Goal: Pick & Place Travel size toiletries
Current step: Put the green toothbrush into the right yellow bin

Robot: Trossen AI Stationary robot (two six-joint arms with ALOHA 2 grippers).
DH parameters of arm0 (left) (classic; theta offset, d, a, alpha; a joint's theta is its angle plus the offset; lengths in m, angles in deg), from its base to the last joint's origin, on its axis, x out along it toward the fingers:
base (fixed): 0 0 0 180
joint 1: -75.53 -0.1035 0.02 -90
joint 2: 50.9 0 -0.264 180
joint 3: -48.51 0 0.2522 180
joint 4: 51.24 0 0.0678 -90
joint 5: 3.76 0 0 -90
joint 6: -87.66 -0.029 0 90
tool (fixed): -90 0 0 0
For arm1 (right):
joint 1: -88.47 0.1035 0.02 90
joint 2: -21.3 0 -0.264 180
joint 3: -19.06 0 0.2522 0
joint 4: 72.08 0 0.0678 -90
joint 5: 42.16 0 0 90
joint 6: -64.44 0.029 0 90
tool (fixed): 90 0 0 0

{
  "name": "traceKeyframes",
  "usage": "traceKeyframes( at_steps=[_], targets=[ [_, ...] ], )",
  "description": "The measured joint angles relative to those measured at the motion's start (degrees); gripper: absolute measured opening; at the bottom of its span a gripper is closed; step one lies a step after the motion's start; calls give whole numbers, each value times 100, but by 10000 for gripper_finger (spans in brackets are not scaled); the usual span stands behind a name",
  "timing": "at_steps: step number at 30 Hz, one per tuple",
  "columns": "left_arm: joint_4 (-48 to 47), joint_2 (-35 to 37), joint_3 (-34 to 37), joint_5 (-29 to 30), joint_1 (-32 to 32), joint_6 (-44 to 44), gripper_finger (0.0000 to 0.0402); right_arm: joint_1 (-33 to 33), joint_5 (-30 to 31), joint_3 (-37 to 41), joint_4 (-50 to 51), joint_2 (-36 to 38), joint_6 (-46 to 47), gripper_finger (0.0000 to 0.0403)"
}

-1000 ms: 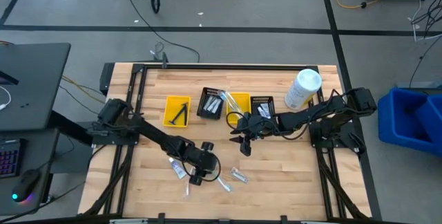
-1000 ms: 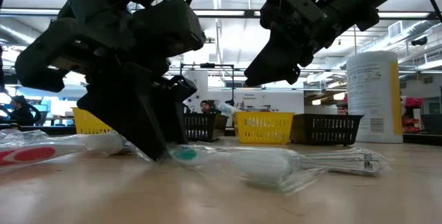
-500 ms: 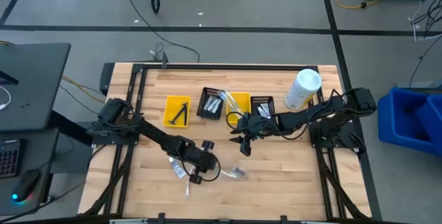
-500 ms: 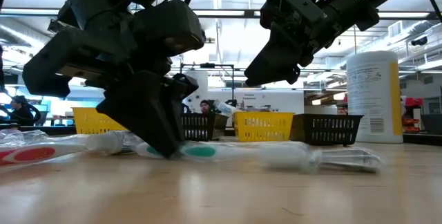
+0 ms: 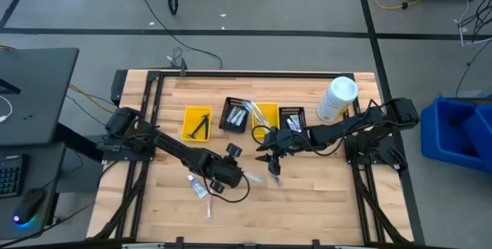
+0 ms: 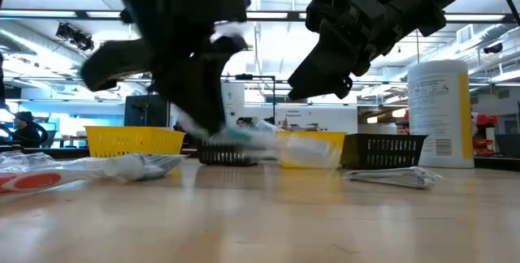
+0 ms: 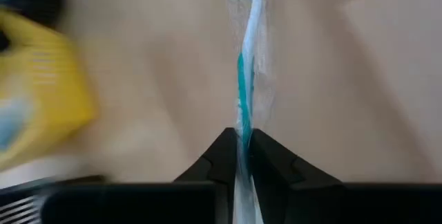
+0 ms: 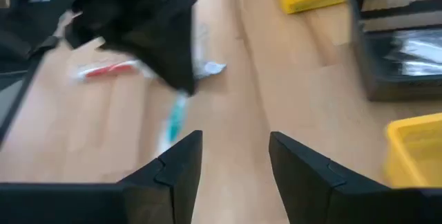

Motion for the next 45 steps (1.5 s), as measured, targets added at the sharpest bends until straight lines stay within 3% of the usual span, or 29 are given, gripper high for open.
traceKeyframes(
  at_steps=[5, 10, 16, 32, 45],
  targets=[
    [-147, 1, -373, 747, -55, -252, 31, 141, -34, 0, -2, 0, -148, 190],
    [-144, 5, -641, 1061, -135, -673, 44, 254, -32, 0, -32, -57, -442, 208],
    [-120, 5, -837, 1158, -265, -906, 34, 261, 264, 0, 31, -116, -497, 215],
    [52, 7, -839, 1129, -336, -1217, 49, 260, 308, 2, 93, -120, -333, 43],
    [49, 7, -841, 1271, -340, -153, 122, 261, 266, 2, 206, -120, 263, 34]
  ],
)
